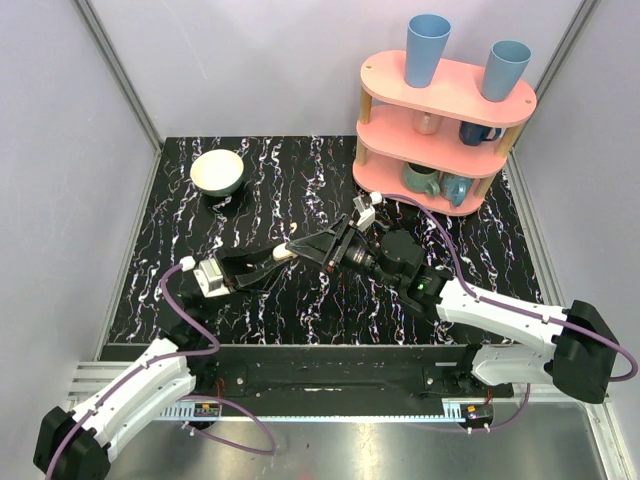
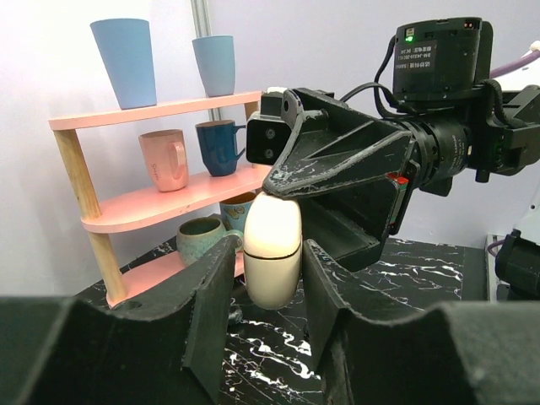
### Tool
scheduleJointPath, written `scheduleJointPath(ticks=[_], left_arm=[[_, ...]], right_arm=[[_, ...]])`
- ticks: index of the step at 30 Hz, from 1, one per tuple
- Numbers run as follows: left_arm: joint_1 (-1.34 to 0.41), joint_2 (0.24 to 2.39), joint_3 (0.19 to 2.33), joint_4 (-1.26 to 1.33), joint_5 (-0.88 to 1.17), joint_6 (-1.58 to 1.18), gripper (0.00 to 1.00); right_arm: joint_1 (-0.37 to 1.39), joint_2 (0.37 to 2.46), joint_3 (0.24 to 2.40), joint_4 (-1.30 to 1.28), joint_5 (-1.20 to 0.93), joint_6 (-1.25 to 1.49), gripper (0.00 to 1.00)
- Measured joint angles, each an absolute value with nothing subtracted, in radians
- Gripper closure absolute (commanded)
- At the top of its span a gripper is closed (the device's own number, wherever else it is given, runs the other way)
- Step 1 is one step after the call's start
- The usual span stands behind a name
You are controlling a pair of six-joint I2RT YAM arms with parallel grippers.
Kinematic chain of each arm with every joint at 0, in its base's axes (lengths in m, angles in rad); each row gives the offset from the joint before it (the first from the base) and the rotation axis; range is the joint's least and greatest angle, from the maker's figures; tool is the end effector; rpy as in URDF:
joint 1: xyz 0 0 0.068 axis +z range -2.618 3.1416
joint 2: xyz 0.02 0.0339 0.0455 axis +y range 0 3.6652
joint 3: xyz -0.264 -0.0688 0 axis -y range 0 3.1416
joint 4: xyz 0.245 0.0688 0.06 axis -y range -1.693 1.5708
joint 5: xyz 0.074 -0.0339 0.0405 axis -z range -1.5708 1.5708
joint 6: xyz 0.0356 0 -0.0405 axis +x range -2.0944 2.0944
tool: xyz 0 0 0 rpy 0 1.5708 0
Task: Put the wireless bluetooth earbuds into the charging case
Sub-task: Pass from the right arm to the left
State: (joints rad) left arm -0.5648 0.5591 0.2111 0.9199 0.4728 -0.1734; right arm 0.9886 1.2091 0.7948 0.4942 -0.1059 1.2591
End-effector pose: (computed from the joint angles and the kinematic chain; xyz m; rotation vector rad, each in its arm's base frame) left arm 0.1061 -0.0864 0.2836 0.6373 0.9089 -0.8996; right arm 0.1530 0.2393 0.3254 0.1412 1.8093 1.8114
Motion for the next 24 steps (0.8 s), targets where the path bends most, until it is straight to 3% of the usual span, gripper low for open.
scheduleJointPath(ticks=[24], left_arm=[[-0.566,0.670,0.203,1.073,0.483,-0.219,0.60]], right_arm=[[0.989,1.209,0.770,0.552,-0.088,1.275,0.80]])
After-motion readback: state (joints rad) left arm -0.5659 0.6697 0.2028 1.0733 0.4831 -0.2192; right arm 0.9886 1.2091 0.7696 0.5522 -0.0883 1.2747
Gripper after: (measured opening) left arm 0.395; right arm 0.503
